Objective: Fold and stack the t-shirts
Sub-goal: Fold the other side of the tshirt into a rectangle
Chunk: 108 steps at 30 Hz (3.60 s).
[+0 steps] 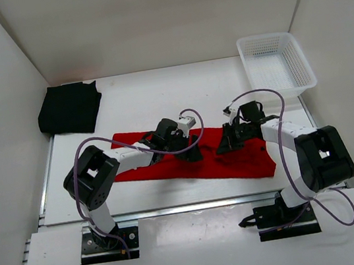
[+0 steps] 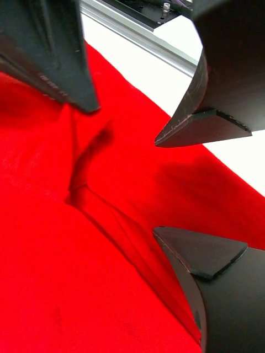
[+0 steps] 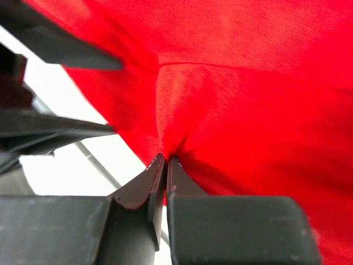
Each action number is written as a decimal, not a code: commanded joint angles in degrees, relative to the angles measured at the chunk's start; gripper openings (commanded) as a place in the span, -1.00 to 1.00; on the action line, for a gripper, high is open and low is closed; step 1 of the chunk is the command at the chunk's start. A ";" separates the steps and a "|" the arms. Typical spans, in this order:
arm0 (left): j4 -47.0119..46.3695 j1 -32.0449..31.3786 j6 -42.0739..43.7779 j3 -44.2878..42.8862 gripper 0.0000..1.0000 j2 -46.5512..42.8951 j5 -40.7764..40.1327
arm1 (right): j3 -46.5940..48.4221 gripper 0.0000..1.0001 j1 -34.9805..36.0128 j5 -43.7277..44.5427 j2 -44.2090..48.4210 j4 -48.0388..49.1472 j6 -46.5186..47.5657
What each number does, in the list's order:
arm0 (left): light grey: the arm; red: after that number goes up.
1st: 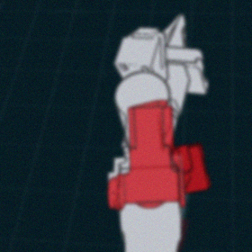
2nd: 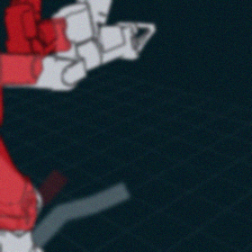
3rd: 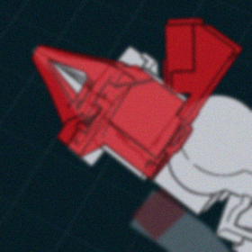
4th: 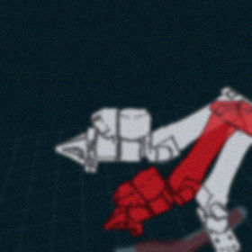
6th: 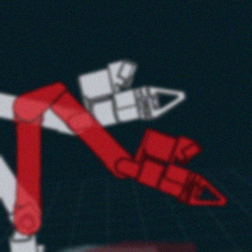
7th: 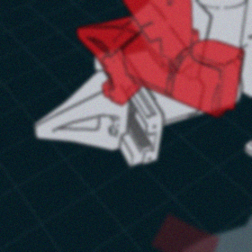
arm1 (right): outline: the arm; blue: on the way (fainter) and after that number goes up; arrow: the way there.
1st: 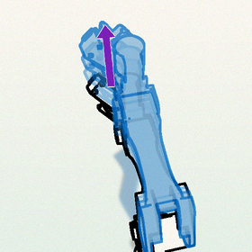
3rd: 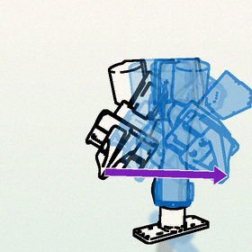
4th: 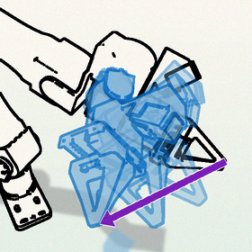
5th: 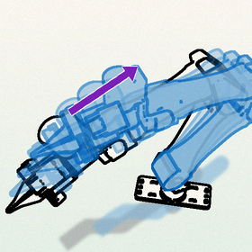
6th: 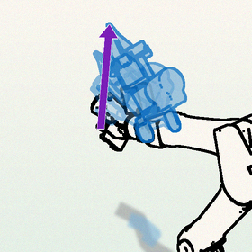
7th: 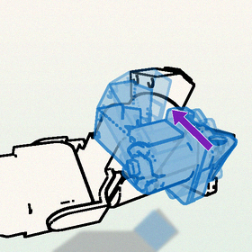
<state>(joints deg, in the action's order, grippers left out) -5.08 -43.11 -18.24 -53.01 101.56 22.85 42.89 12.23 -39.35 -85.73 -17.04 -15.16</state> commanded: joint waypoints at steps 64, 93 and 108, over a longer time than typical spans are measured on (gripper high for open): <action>-4.06 -5.67 -10.07 -8.25 0.21 8.48 5.44 | -9.15 -1.00 -17.77 17.64 22.35 -12.04 -4.00; -3.18 -4.79 -8.75 -8.51 0.22 7.69 4.66 | -12.75 -0.89 -17.24 18.44 26.06 -26.20 -14.89; 17.55 4.69 15.92 -22.32 0.28 -1.80 -3.05 | 6.93 -1.00 -8.12 41.35 16.08 -21.29 -6.56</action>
<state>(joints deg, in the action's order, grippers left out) 5.61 -43.11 -12.95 -73.49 105.75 26.00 47.77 -0.08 -7.62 -62.28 -42.15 -25.39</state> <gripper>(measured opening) 0.642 0.013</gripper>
